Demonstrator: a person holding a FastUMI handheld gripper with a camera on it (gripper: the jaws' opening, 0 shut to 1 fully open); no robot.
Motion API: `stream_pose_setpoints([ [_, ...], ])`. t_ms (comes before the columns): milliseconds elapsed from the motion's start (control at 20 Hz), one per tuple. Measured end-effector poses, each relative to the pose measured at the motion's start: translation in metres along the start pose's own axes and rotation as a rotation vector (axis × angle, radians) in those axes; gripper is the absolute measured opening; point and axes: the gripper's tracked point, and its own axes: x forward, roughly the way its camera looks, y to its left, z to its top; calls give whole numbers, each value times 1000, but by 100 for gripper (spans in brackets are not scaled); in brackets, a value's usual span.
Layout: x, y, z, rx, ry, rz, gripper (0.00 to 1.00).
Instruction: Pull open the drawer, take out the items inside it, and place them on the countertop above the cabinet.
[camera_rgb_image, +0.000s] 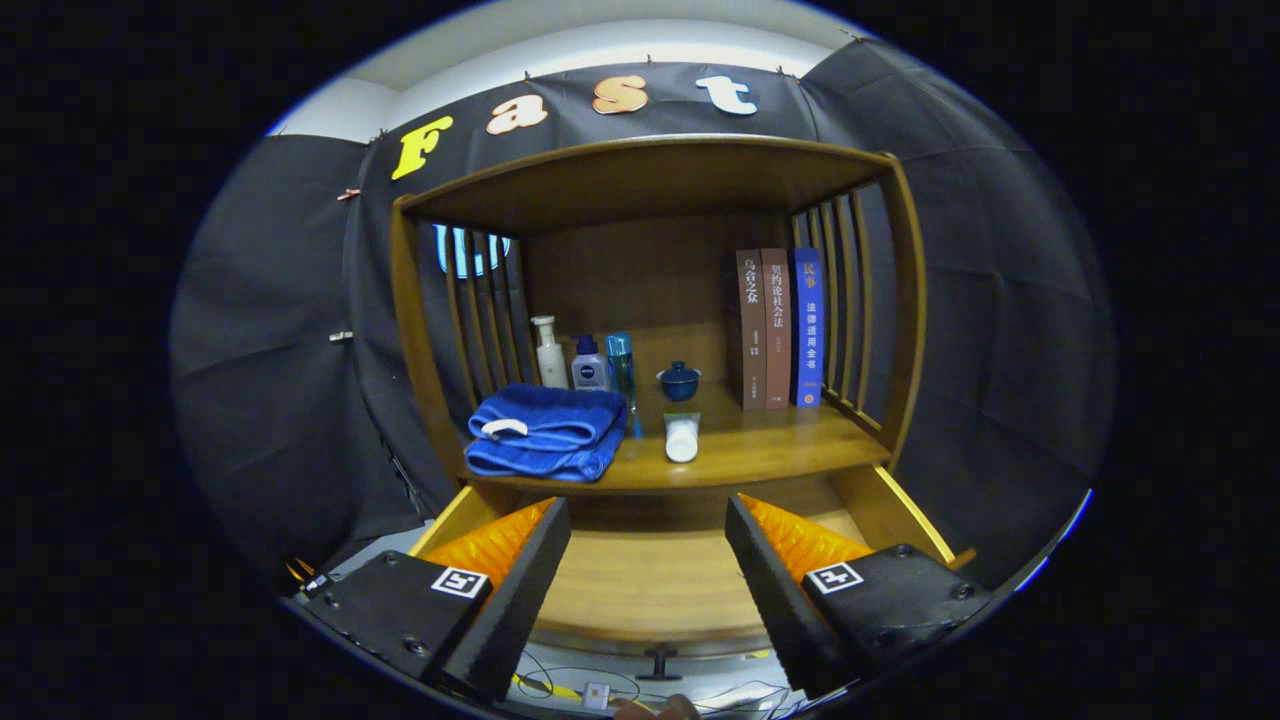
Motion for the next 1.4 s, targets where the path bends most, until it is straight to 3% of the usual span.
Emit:
stream_pose_setpoints([
  [250,-28,-1,-65,21,25,-9,99],
  [650,-8,-17,-129,20,113,-51,100],
  [1100,16,-20,-119,10,113,-78,99],
  [1400,66,-19,-109,42,128,-71,99],
])
